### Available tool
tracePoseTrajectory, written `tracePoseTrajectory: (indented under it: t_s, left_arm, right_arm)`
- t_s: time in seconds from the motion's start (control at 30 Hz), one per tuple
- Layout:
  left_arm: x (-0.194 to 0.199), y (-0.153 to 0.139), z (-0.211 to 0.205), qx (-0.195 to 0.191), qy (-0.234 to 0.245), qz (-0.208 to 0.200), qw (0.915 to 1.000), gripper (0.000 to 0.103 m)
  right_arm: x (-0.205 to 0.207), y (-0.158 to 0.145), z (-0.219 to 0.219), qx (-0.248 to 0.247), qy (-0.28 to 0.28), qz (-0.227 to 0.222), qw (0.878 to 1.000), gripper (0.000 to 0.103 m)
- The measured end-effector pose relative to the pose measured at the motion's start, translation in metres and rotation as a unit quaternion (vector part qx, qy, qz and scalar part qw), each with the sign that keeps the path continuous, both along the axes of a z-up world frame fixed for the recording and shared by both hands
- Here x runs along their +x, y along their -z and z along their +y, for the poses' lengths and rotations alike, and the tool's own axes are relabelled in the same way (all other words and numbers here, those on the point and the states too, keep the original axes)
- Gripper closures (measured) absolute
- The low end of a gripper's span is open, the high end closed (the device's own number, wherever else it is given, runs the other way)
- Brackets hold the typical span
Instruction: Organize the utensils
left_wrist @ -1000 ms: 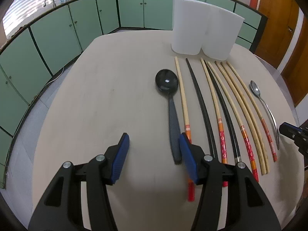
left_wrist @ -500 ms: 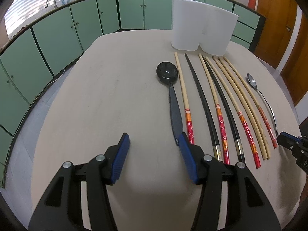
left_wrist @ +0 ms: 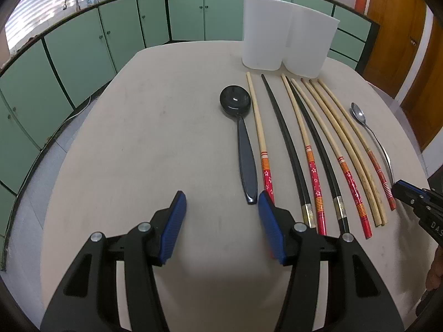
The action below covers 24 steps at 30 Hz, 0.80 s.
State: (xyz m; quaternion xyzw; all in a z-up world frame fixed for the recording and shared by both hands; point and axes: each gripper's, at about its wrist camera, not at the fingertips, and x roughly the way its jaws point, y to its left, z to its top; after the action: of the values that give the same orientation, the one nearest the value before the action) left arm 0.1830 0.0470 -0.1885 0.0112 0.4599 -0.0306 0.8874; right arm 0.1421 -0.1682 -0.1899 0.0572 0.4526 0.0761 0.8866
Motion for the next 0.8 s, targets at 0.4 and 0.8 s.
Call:
tracePoseTrajectory:
  t_s: [0.4, 0.8]
  left_arm:
    - [0.009, 0.003, -0.003, -0.001, -0.007, -0.004, 1.0000, 0.045]
    - [0.009, 0.003, -0.001, -0.015, -0.008, -0.015, 0.9998, 0.051]
  right_arm:
    - [0.000, 0.000, -0.004, 0.010, -0.001, 0.001, 1.000, 0.095]
    - [0.001, 0.000, -0.003, 0.008, -0.001, -0.004, 1.000, 0.095]
